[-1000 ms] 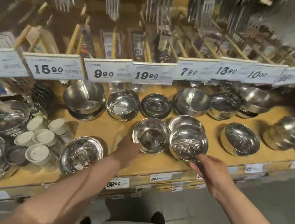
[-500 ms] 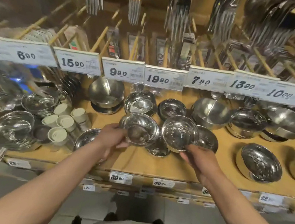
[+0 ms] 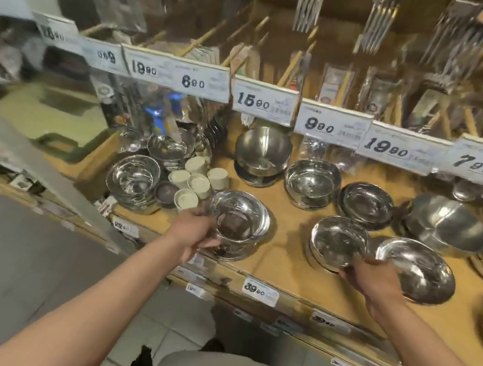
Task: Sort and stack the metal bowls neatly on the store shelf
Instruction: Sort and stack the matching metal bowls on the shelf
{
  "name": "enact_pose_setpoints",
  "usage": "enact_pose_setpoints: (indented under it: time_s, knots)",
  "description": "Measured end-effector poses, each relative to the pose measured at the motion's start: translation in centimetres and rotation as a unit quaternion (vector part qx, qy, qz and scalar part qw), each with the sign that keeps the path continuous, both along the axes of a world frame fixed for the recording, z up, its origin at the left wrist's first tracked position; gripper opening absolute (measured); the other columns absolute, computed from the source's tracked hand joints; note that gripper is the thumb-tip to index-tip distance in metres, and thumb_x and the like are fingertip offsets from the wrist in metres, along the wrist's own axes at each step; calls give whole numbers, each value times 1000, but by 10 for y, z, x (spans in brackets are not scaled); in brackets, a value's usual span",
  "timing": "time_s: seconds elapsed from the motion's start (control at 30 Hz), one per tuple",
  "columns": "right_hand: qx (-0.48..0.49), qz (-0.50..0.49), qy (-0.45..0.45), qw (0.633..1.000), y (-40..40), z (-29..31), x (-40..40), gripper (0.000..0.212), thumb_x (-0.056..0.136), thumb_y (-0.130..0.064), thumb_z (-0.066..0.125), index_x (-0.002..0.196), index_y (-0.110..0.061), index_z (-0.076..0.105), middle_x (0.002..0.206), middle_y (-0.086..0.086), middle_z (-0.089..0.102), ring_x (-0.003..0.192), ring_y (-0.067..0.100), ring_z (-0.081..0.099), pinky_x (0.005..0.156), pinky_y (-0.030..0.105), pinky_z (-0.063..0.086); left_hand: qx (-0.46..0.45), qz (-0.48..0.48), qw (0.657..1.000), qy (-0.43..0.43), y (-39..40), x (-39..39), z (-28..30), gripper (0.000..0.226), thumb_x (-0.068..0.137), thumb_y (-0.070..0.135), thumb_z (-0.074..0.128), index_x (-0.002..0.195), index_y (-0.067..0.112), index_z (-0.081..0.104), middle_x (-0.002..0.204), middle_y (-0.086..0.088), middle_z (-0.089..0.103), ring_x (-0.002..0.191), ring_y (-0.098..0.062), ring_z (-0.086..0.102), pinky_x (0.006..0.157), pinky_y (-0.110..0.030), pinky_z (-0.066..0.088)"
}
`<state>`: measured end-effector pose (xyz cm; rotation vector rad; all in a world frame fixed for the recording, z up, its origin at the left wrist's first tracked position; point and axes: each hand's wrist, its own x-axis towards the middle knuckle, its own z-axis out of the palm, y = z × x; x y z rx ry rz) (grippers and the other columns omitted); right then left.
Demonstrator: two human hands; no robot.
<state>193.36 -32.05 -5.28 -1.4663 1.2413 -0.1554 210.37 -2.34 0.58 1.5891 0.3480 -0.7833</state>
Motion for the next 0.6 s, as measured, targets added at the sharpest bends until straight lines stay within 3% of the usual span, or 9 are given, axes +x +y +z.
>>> enact_pose_setpoints:
  time_s: [0.07, 0.17, 0.27, 0.33, 0.4, 0.5, 0.6]
  knots:
    - [-10, 3, 10, 1000, 2, -2, 1, 15, 86, -24, 69, 86, -9, 66, 81, 12, 75, 79, 32, 75, 85, 51, 60, -6, 7, 1000, 8, 6, 3, -3, 26, 96, -6, 59, 121, -7, 60, 105, -30, 73, 70, -31, 69, 47, -24, 59]
    - [-31, -21, 23, 999, 4, -2, -1, 15, 91, -20, 69, 81, -10, 65, 68, 6, 73, 64, 27, 74, 84, 50, 60, -6, 12, 1000, 18, 12, 9, -11, 26, 95, -4, 62, 121, -8, 60, 106, -29, 73, 87, -37, 69, 56, -27, 61]
    - [-139, 6, 91, 986, 10, 6, -2, 27, 89, -26, 69, 77, -3, 67, 75, 20, 72, 78, 40, 71, 85, 58, 55, 0, 5, 1000, 20, 16, 15, -19, 22, 94, -6, 62, 116, -7, 62, 106, -29, 73, 90, -38, 70, 67, -33, 61]
    - [-222, -4, 112, 969, 20, 16, 0, 33, 88, -31, 69, 87, 1, 66, 87, 23, 71, 88, 42, 67, 81, 48, 54, 8, -10, 1000, 14, 19, 19, -25, 22, 91, -9, 62, 112, -7, 63, 104, -29, 73, 87, -37, 70, 71, -35, 61]
    - [-283, -6, 74, 956, 39, 29, 7, 27, 88, -30, 68, 98, -5, 64, 92, 15, 69, 91, 38, 64, 78, 40, 47, 19, -24, 1000, 1, 21, 22, -28, 20, 90, -11, 60, 110, -6, 63, 104, -26, 73, 83, -36, 67, 66, -33, 61]
    - [-243, 93, -24, 965, 72, 45, 28, 7, 91, -28, 63, 94, -23, 66, 87, -3, 69, 85, 26, 65, 78, 42, 53, 32, -43, 998, -28, 24, 26, -29, 7, 94, -4, 61, 100, -2, 63, 86, -17, 68, 67, -27, 64, 53, -28, 60]
    - [-75, 208, -75, 972, 102, 59, 57, 9, 85, -43, 67, 91, -47, 72, 94, -14, 74, 88, 14, 71, 80, 36, 57, 32, -66, 996, -52, 26, 31, -26, 10, 95, -1, 62, 87, 4, 66, 65, -4, 69, 56, -18, 63, 55, -30, 62]
